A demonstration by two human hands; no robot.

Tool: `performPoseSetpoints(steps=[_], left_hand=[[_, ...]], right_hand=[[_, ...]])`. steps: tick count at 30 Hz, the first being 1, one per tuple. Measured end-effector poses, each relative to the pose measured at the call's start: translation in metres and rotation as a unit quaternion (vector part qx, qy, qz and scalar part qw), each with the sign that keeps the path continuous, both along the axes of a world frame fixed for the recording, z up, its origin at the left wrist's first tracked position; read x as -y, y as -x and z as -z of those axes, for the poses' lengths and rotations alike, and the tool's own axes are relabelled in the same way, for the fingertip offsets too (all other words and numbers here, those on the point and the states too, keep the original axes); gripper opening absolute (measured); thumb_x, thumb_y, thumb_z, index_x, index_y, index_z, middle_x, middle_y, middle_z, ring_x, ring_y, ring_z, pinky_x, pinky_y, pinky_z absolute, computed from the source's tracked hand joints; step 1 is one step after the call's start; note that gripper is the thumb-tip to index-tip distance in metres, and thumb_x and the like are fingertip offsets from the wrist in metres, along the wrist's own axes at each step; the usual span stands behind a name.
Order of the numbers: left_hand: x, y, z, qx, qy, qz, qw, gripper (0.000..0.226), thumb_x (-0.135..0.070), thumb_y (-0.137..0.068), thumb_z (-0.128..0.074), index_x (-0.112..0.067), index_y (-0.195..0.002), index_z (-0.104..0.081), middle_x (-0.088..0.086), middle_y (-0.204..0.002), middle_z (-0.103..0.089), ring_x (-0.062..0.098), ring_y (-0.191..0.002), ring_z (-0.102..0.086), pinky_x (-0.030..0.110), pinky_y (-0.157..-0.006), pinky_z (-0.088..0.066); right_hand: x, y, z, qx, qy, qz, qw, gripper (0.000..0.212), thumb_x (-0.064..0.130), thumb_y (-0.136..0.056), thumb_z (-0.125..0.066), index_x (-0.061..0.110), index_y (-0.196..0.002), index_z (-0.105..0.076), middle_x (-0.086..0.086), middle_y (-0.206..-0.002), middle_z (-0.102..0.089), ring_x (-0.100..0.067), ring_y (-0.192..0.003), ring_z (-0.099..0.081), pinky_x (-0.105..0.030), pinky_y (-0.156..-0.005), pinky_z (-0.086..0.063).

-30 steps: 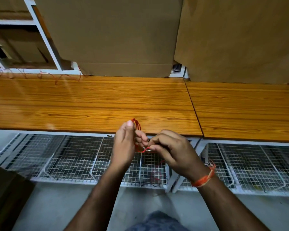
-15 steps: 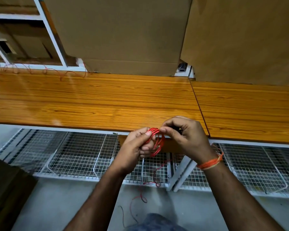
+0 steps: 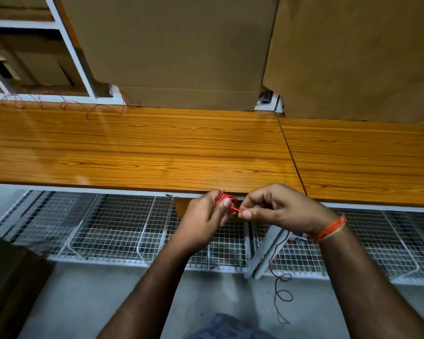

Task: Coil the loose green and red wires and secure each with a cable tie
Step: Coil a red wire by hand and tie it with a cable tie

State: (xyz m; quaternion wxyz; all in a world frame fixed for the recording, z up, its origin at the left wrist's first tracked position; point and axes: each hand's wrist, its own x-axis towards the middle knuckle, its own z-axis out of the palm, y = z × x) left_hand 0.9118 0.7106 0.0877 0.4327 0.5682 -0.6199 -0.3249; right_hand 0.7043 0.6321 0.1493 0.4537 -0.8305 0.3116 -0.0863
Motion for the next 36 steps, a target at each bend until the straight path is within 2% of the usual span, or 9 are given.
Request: performPoseSetpoints(steps=[6, 12, 18, 21, 24, 28, 31, 34, 36], left_hand=[[-0.006, 0.010, -0.011, -0.153, -0.065, 0.134, 0.977, 0.032, -0.036, -0.103, -0.047, -0.015, -0.084, -0.061, -0.008, -0.057, -0.045, 0.009, -0.050, -0.037, 0.025, -0.049, -0.030], [-0.006, 0.011, -0.005, -0.330, -0.096, 0.076, 0.936, 0.028, -0.036, -0.099, -0.048, -0.019, -0.077, -0.049, -0.007, -0.056, -0.031, 0.007, -0.046, -0.020, 0.020, -0.043, -0.015], [0.002, -0.012, -0.016, -0.625, -0.062, -0.011, 0.778, 0.024, -0.030, -0.097, -0.045, -0.016, -0.078, -0.047, -0.011, -0.048, -0.029, 0.000, -0.035, -0.024, 0.017, -0.036, -0.012], [0.004, -0.022, -0.020, -0.673, -0.032, -0.017, 0.738, 0.026, -0.030, -0.100, -0.042, -0.017, -0.081, -0.051, -0.012, -0.049, -0.032, 0.000, -0.036, -0.028, 0.015, -0.036, -0.016], [0.006, -0.021, -0.020, -0.647, 0.000, -0.036, 0.762, 0.023, -0.027, -0.103, -0.040, -0.016, -0.085, -0.050, -0.011, -0.051, -0.034, 0.000, -0.039, -0.028, 0.016, -0.038, -0.018], [0.007, -0.015, -0.016, -0.472, 0.048, -0.098, 0.875, 0.028, -0.023, -0.111, -0.030, -0.015, -0.089, -0.045, -0.006, -0.057, -0.041, 0.006, -0.047, -0.033, 0.023, -0.048, -0.023], [0.003, -0.008, -0.010, -0.330, 0.043, -0.113, 0.936, 0.029, -0.029, -0.112, -0.031, -0.012, -0.095, -0.047, -0.001, -0.064, -0.055, 0.013, -0.056, -0.046, 0.028, -0.055, -0.037], [0.002, -0.001, -0.006, -0.248, 0.033, -0.102, 0.963, 0.037, -0.027, -0.112, -0.031, 0.003, -0.098, -0.047, 0.007, -0.070, -0.065, 0.018, -0.059, -0.057, 0.027, -0.058, -0.047], [0.000, 0.004, -0.003, -0.207, 0.035, -0.088, 0.974, 0.036, -0.028, -0.112, -0.033, -0.001, -0.094, -0.048, 0.008, -0.068, -0.065, 0.020, -0.057, -0.057, 0.030, -0.055, -0.047]], right_hand=[[0.009, 0.000, 0.014, 0.175, -0.025, 0.077, 0.981, 0.018, 0.019, -0.097, -0.064, 0.008, -0.085, -0.072, 0.010, -0.071, -0.066, -0.003, -0.067, -0.058, -0.016, -0.061, -0.045], [0.000, -0.003, 0.048, 0.214, -0.074, 0.121, 0.966, 0.023, 0.029, -0.094, -0.064, 0.011, -0.084, -0.072, 0.002, -0.060, -0.053, -0.010, -0.055, -0.048, -0.021, -0.051, -0.039], [-0.001, 0.021, 0.100, 0.231, -0.116, 0.235, 0.937, 0.013, 0.018, -0.099, -0.063, 0.009, -0.102, -0.071, -0.003, -0.072, -0.063, -0.017, -0.067, -0.058, -0.037, -0.065, -0.049], [-0.011, 0.018, 0.122, 0.242, -0.124, 0.316, 0.909, 0.009, 0.009, -0.100, -0.061, 0.011, -0.104, -0.070, -0.001, -0.075, -0.068, -0.018, -0.071, -0.062, -0.031, -0.065, -0.053], [-0.022, 0.008, 0.132, 0.148, 0.015, 0.335, 0.931, 0.012, 0.016, -0.101, -0.062, 0.022, -0.095, -0.071, 0.006, -0.076, -0.069, -0.005, -0.066, -0.062, -0.022, -0.060, -0.051], [-0.030, -0.001, 0.109, 0.011, 0.208, 0.135, 0.969, 0.017, 0.032, -0.103, -0.057, 0.026, -0.098, -0.072, 0.012, -0.086, -0.066, -0.003, -0.081, -0.059, -0.031, -0.070, -0.048], [-0.038, -0.012, 0.075, 0.053, 0.279, 0.056, 0.957, 0.024, 0.038, -0.104, -0.049, 0.024, -0.098, -0.068, 0.008, -0.088, -0.063, -0.008, -0.080, -0.056, -0.030, -0.068, -0.046], [-0.041, -0.023, 0.047, 0.098, 0.321, 0.036, 0.941, 0.027, 0.036, -0.105, -0.049, 0.018, -0.098, -0.068, 0.006, -0.086, -0.062, -0.010, -0.079, -0.054, -0.028, -0.068, -0.042], [-0.042, -0.029, 0.034, 0.129, 0.344, 0.043, 0.929, 0.023, 0.029, -0.103, -0.055, 0.015, -0.097, -0.071, 0.006, -0.087, -0.065, -0.008, -0.080, -0.056, -0.024, -0.070, -0.043]])
